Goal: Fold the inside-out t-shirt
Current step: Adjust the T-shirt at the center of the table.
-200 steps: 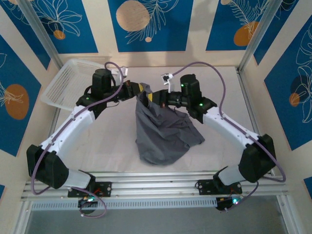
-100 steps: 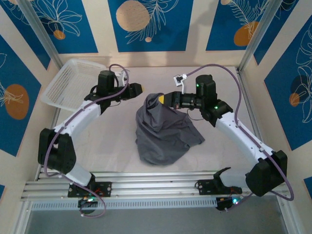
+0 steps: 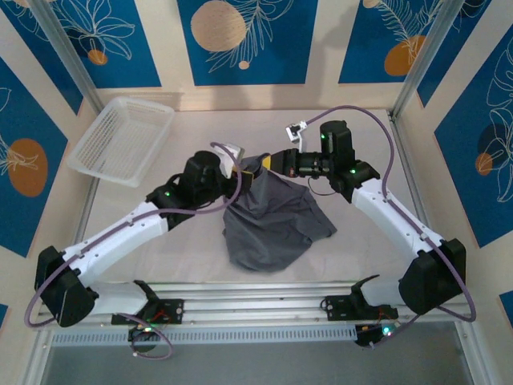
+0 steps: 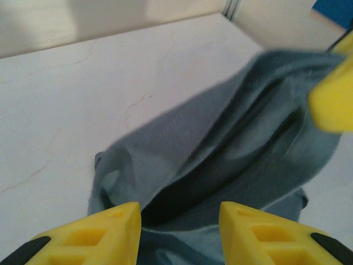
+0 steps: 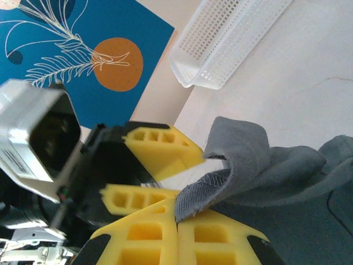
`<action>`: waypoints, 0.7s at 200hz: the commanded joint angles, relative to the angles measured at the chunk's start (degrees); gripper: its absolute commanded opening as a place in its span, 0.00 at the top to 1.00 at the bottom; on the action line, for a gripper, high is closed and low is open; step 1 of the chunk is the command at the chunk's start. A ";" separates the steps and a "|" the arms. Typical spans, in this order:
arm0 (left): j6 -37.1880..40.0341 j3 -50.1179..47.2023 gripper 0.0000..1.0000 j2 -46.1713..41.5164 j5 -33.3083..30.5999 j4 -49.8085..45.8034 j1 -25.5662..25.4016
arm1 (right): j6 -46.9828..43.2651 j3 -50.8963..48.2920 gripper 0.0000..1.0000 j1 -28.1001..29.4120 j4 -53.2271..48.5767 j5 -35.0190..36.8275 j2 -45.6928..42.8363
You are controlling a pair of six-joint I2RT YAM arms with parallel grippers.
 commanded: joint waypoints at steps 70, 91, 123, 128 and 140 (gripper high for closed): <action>3.11 11.11 0.51 12.69 -21.07 -3.69 0.38 | 0.27 2.52 1.00 2.11 -1.69 0.41 -0.14; 0.28 14.94 0.65 13.45 -18.62 -9.67 3.06 | -3.58 3.89 1.00 2.29 -8.33 6.93 -0.22; -0.75 21.51 1.00 12.83 3.95 -19.59 8.79 | -13.62 4.67 1.00 2.38 -19.54 25.60 -0.16; -1.08 21.86 1.00 12.59 8.28 -20.32 9.63 | -15.12 4.58 1.00 2.42 -20.63 28.47 -0.05; -2.07 22.57 1.00 11.75 17.32 -21.49 10.88 | -18.14 4.36 1.00 2.77 -22.47 35.46 0.37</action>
